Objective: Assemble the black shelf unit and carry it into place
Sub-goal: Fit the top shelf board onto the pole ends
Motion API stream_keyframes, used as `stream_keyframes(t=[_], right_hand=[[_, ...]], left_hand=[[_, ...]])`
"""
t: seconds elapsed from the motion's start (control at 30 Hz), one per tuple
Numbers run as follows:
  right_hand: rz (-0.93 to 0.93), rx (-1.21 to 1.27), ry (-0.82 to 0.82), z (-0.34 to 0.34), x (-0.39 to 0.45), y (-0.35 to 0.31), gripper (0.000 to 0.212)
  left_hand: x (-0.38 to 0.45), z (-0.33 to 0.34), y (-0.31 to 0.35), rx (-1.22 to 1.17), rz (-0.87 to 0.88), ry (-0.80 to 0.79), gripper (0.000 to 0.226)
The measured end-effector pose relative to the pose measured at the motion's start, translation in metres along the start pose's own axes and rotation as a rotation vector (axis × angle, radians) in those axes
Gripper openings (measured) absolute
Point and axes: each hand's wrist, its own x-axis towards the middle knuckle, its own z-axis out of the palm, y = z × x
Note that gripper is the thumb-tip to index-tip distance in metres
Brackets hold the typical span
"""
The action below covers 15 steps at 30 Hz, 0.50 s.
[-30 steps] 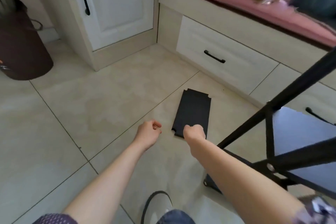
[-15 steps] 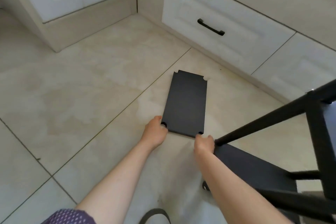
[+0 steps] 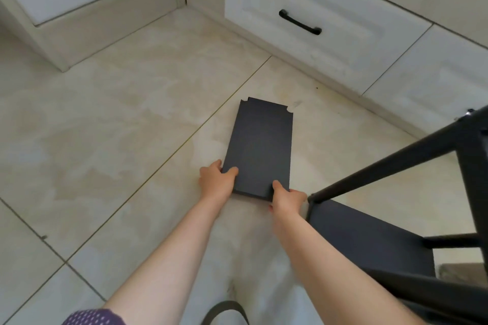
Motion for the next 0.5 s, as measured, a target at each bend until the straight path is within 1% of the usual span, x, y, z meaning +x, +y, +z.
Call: stream_keyframes(t=[0.07,0.1,0.17,0.23,0.27,0.3,0.37,0.4,0.43,0.5], right_hand=[[0.037,0.125,-0.07,-0.002,-0.003,0.002,0.038],[0.047,0.188,-0.121,-0.004,-0.006,0.003,0.039],[0.047,0.277,-0.201,-0.006,-0.013,0.003,0.045],[0.039,0.323,-0.239,-0.006,-0.022,0.001,0.049],[0.042,0.35,-0.252,-0.007,-0.027,0.0,0.047],[0.052,0.376,-0.264,-0.008,-0.033,-0.001,0.04],[0.077,0.407,-0.292,-0.012,-0.045,-0.001,0.02],[0.085,0.413,-0.31,-0.016,-0.052,-0.001,0.013],[0.089,0.411,-0.33,-0.019,-0.06,0.0,0.012],[0.08,0.399,-0.371,-0.025,-0.078,-0.003,0.022]], left_hand=[[0.001,-0.008,-0.002,-0.114,-0.012,0.019,0.023],[0.001,-0.012,-0.003,-0.163,-0.034,0.022,0.021],[0.0,-0.022,-0.006,-0.26,-0.094,0.005,0.028],[-0.003,-0.031,-0.007,-0.333,-0.123,-0.035,0.03],[-0.005,-0.036,-0.006,-0.362,-0.136,-0.049,0.031],[-0.008,-0.04,-0.005,-0.389,-0.15,-0.059,0.03],[-0.017,-0.051,-0.003,-0.446,-0.173,-0.074,0.025],[-0.022,-0.057,-0.002,-0.475,-0.185,-0.08,0.02],[-0.028,-0.063,-0.002,-0.505,-0.205,-0.083,0.014],[-0.042,-0.077,-0.004,-0.564,-0.26,-0.083,0.005]])
